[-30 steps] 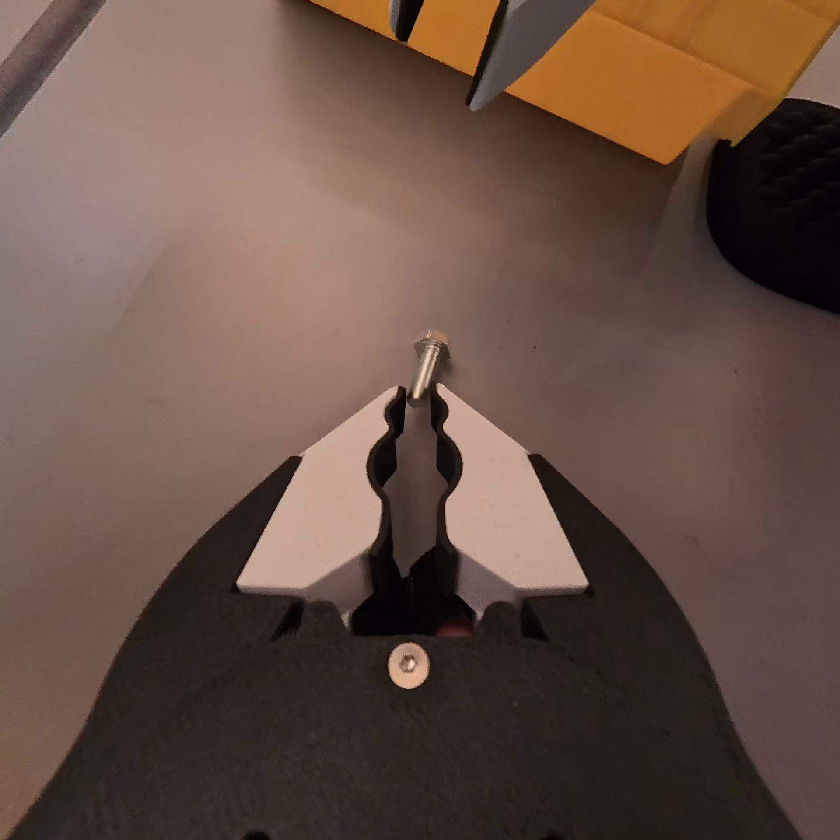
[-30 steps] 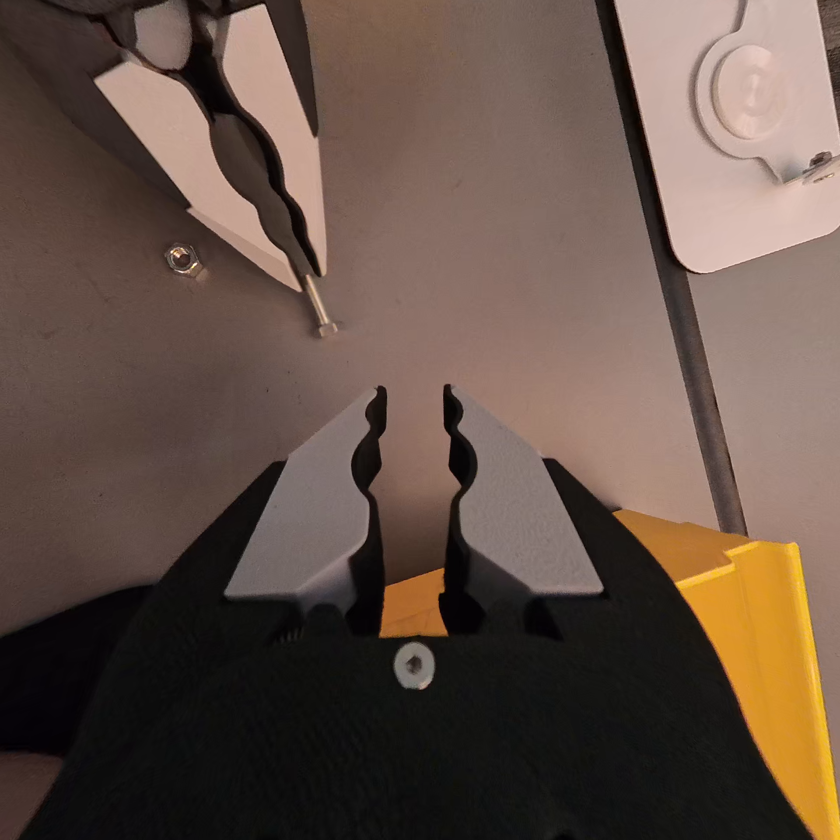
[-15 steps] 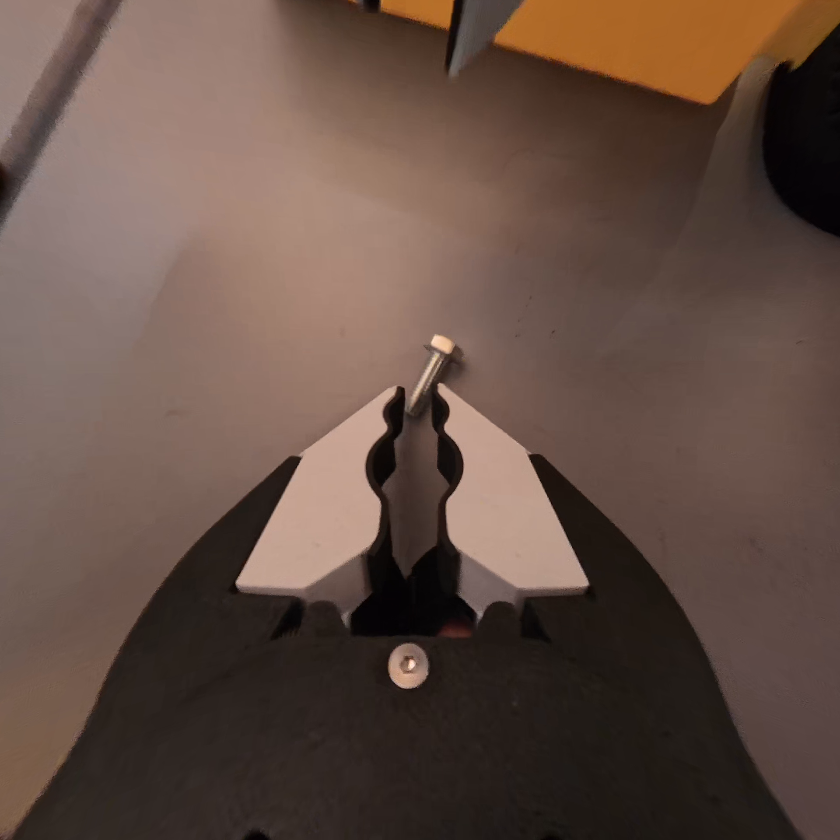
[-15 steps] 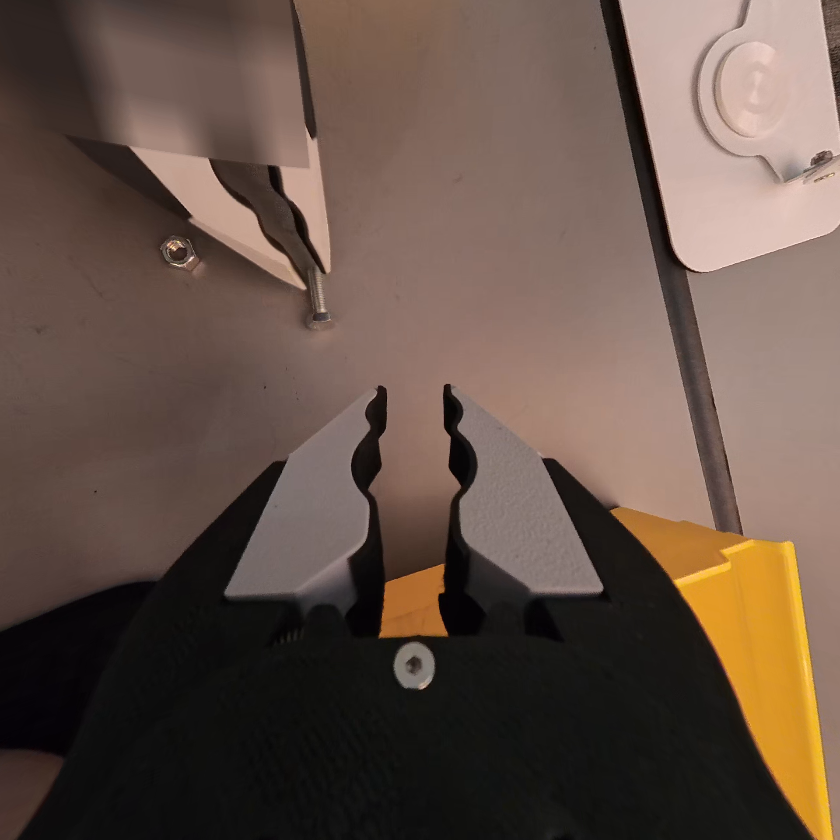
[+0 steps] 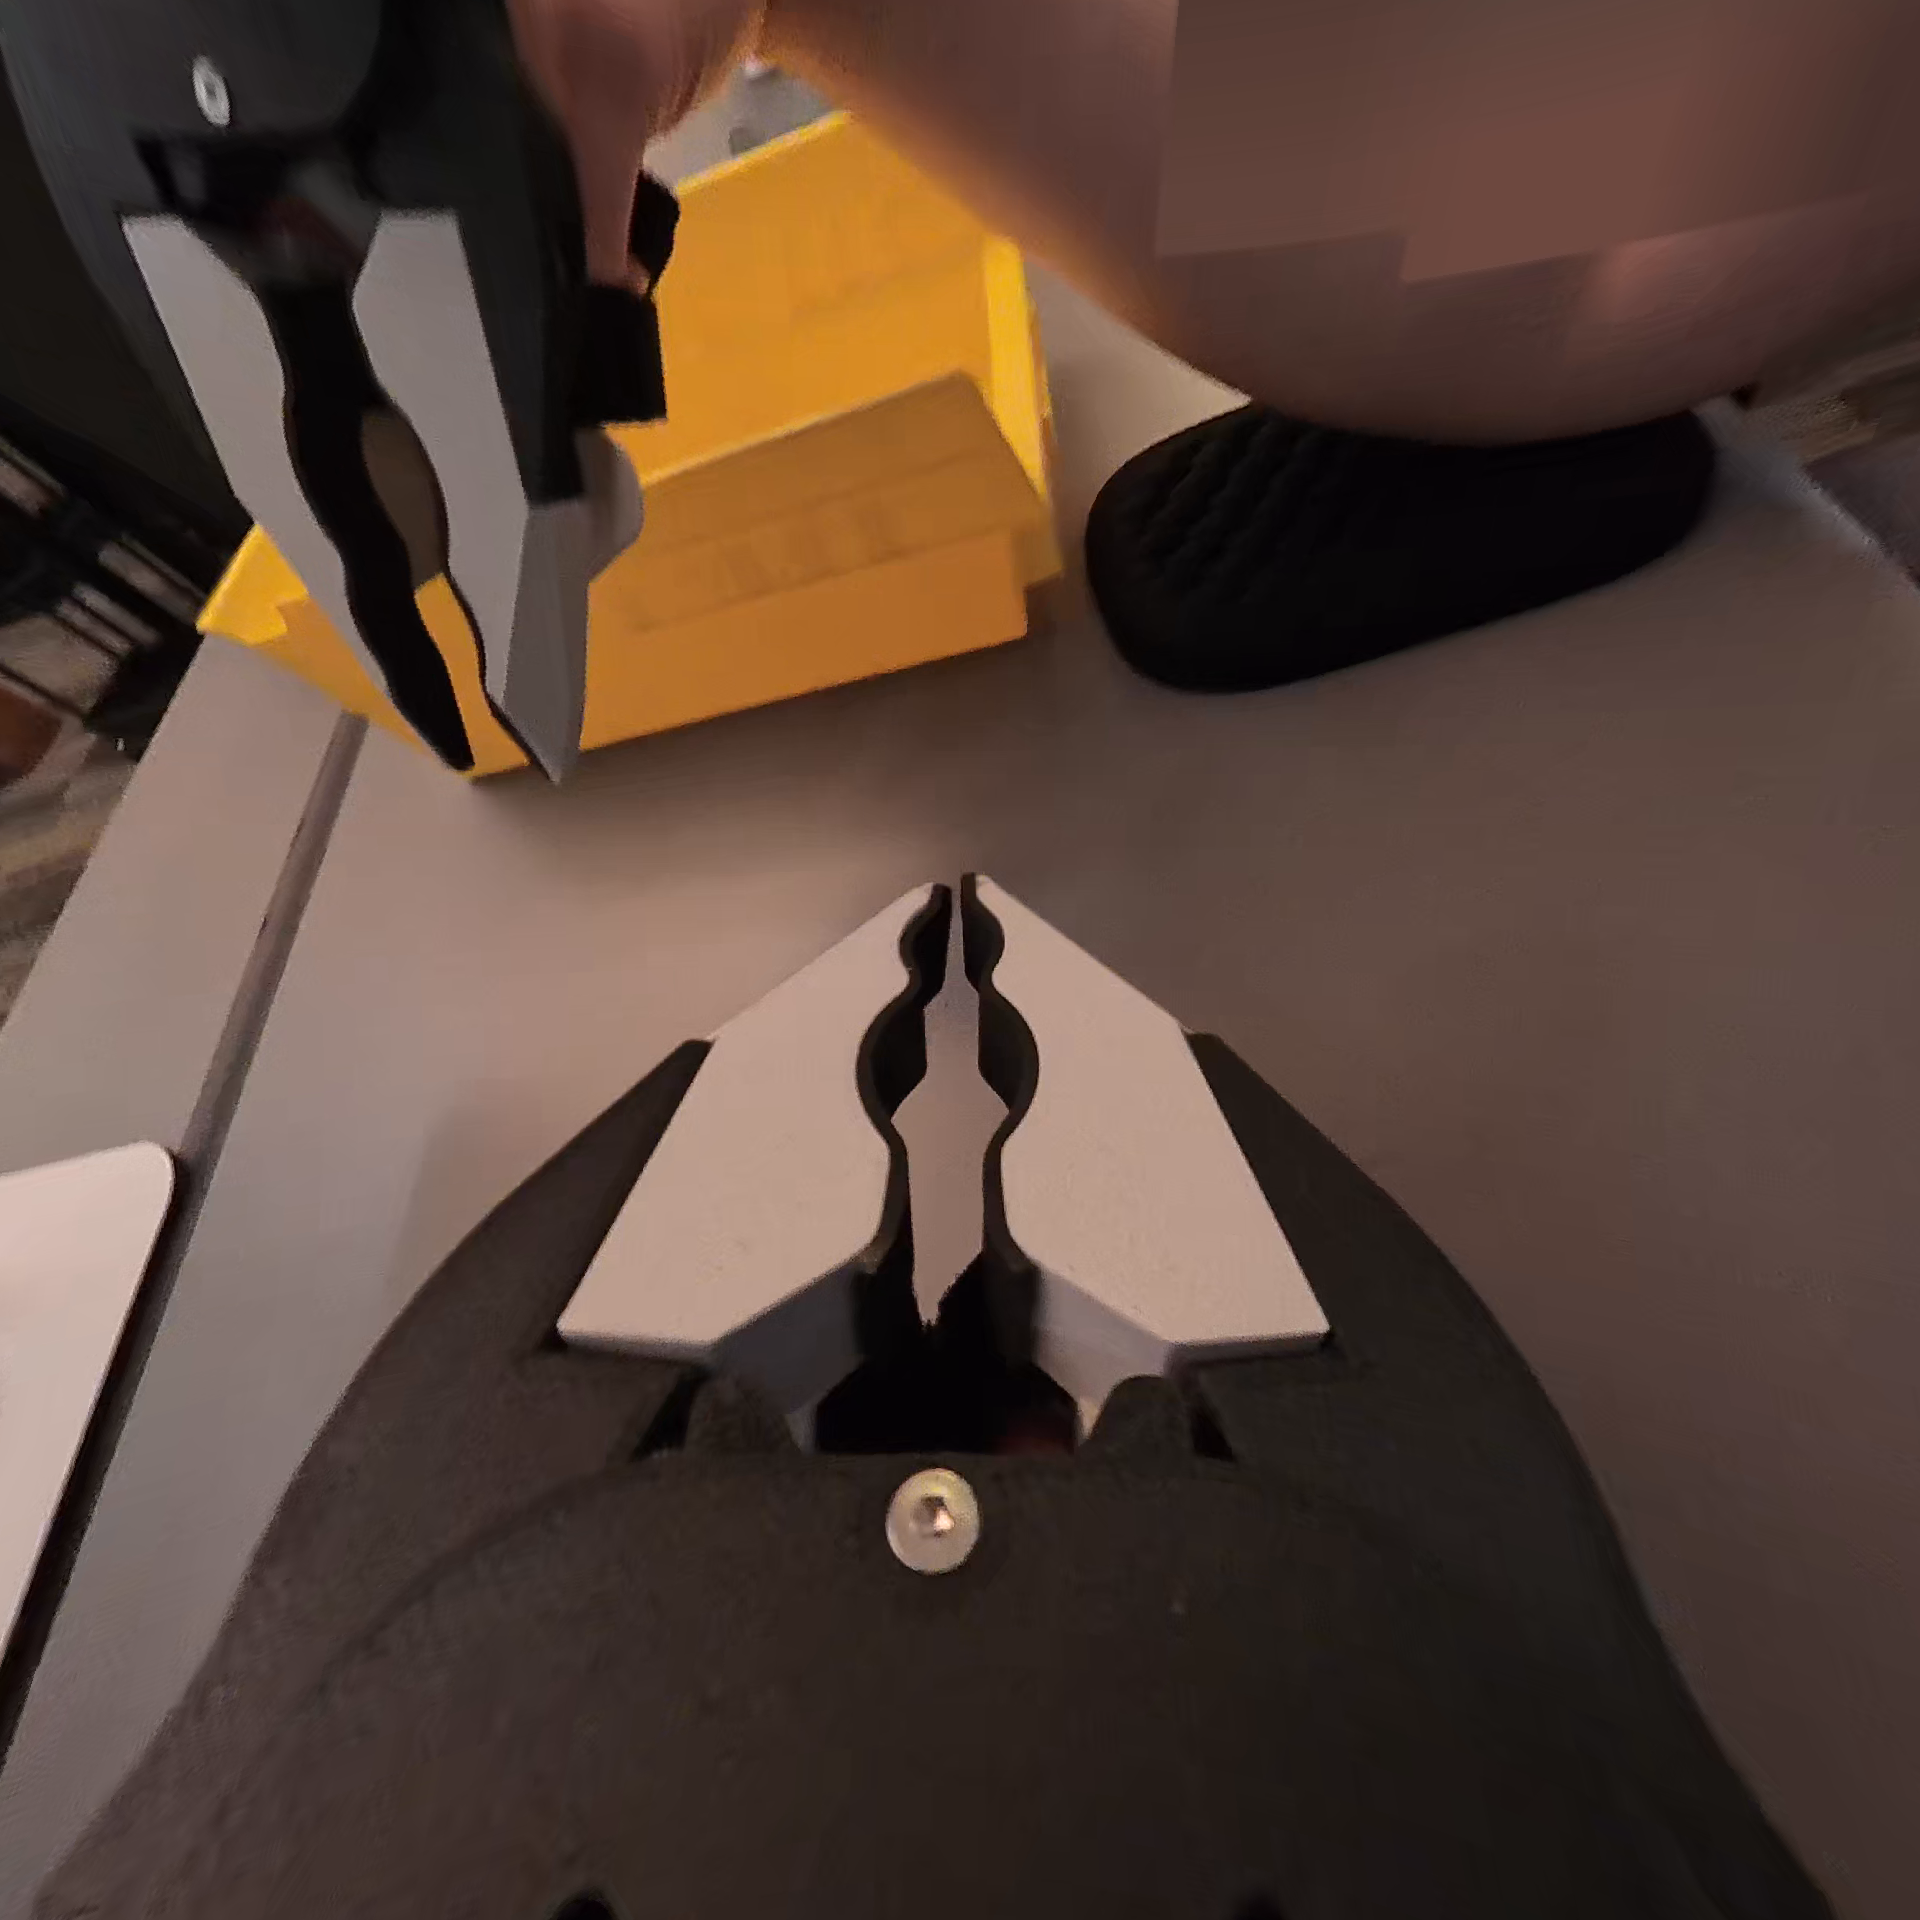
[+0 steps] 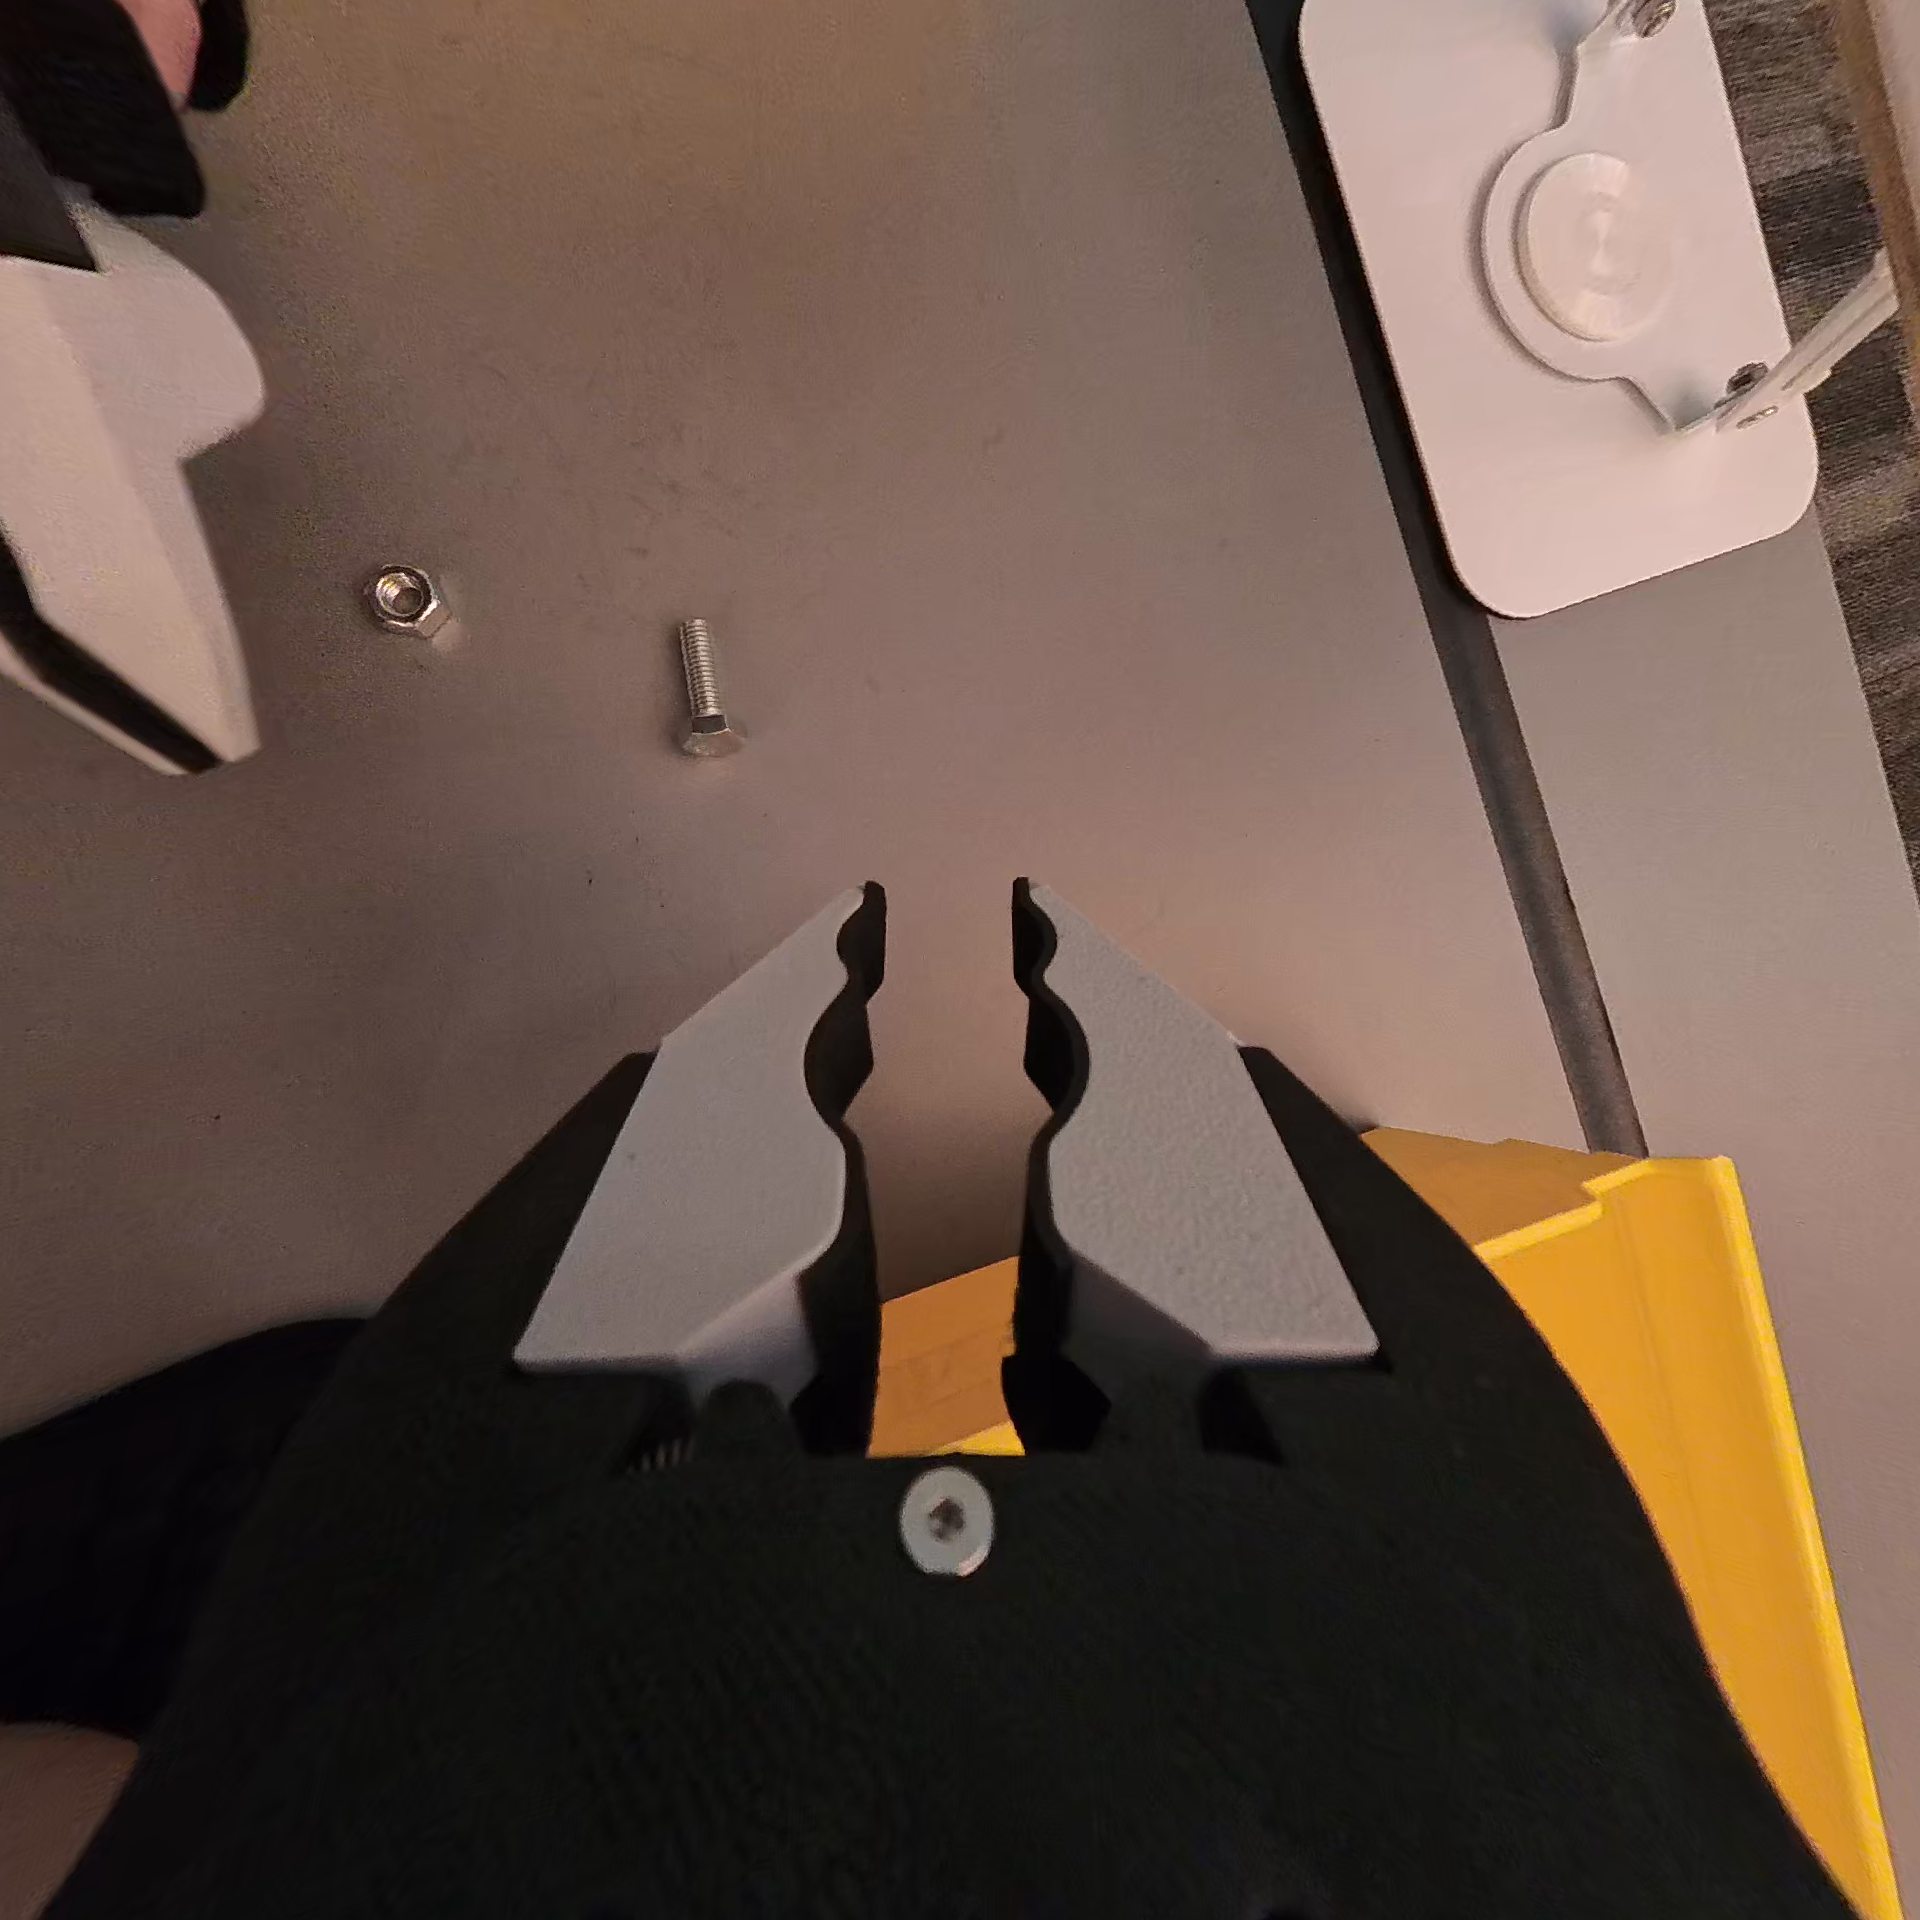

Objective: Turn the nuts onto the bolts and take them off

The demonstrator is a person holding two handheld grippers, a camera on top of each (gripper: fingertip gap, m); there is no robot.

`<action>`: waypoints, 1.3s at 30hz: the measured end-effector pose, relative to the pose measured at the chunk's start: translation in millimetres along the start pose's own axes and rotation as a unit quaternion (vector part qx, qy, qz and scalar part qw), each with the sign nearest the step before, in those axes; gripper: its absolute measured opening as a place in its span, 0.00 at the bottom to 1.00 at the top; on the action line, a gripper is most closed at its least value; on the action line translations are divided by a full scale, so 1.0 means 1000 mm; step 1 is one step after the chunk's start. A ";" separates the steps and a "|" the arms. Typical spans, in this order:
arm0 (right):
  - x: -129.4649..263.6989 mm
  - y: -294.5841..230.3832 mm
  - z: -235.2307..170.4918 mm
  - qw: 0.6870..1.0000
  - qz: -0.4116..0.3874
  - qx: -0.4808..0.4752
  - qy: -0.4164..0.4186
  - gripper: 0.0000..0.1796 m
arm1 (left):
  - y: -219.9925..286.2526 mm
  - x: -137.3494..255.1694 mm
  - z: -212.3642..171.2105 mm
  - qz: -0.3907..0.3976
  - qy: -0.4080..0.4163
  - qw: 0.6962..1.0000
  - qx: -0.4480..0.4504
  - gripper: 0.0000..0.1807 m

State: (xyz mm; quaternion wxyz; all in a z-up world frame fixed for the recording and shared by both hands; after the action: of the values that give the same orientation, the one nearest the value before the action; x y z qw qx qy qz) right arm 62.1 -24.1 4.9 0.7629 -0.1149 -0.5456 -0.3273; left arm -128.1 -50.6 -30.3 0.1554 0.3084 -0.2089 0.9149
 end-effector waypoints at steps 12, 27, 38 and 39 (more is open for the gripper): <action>-0.001 0.001 -0.002 1.000 0.000 -0.002 -0.004 0.13 | 0.017 0.007 0.010 0.036 0.034 0.996 -0.074 0.18; -0.004 0.002 -0.004 1.000 -0.002 -0.001 -0.018 0.13 | 0.014 -0.001 0.001 0.059 -0.006 0.996 -0.071 0.12; -0.006 0.002 -0.005 1.000 -0.001 0.000 -0.028 0.13 | -0.014 -0.034 -0.040 0.053 -0.142 0.986 0.069 0.34; -0.006 0.001 -0.005 1.000 0.000 0.000 -0.028 0.13 | -0.016 -0.036 -0.042 0.050 -0.146 0.985 0.080 0.36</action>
State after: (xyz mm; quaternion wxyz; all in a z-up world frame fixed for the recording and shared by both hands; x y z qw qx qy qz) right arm 65.6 -23.4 -2.5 0.7476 -0.1235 -0.5666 -0.3239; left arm -115.2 -22.1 -78.8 0.0518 0.4392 -0.1705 0.8805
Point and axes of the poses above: each gripper's, where its closed fingertips meet, x back along the fingers, z out of its top, y = z × x across the jaws, the point moved 9 cm from there along x, back along the fingers, and after that the axes turned 11 degrees about -y, right-handed, at the moved point
